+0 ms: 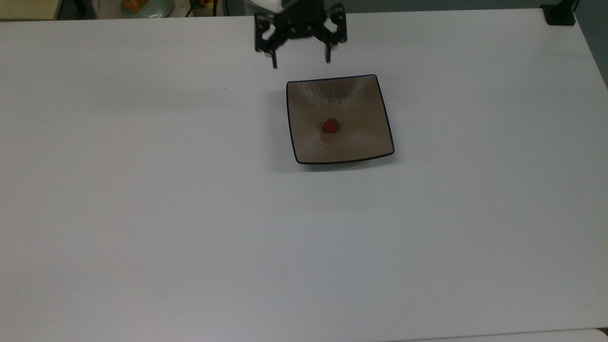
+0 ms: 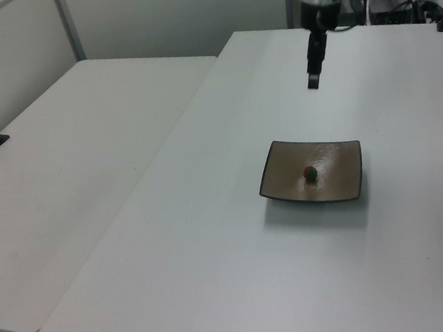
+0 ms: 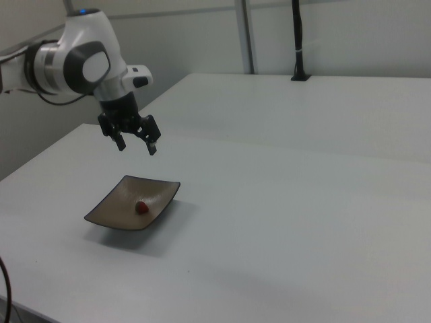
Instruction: Strawberries on a ceramic plate
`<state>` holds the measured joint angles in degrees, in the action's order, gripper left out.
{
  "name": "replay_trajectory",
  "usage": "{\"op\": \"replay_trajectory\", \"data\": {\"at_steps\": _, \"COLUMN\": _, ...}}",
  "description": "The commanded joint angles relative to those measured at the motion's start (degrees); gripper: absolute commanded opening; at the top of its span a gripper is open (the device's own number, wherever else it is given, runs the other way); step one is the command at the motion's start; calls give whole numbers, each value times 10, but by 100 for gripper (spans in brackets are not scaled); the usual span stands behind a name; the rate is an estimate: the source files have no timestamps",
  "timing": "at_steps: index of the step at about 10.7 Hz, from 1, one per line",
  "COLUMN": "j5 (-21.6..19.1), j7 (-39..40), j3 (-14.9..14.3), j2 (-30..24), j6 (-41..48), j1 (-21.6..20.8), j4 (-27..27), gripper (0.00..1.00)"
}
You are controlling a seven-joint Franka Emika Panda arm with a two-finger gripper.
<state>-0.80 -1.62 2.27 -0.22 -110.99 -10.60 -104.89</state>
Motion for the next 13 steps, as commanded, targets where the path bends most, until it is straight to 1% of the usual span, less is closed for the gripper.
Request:
{"op": "replay_trajectory", "data": {"at_steps": 1, "j5": -4, "j7": -7, "j3": -7, "j2": -15, "j6": 99, "j1": 25, "j4": 39, "gripper": 100}}
{"op": "replay_trajectory", "data": {"at_steps": 2, "j5": -4, "j7": -6, "j3": -11, "j2": -15, "j6": 128, "j1": 32, "j4": 51, "gripper": 100}}
{"op": "replay_trajectory", "data": {"at_steps": 4, "j5": -5, "j7": -8, "j3": -12, "j2": -15, "j6": 141, "j1": 50, "j4": 71, "gripper": 100}}
{"op": "replay_trajectory", "data": {"at_steps": 6, "j5": -7, "j7": -6, "j3": -11, "j2": -12, "j6": 133, "j1": 52, "j4": 82, "gripper": 100}}
{"op": "replay_trajectory", "data": {"at_steps": 13, "j5": -10, "j7": 7, "j3": -10, "j2": -1, "j6": 103, "j1": 56, "j4": 82, "gripper": 100}}
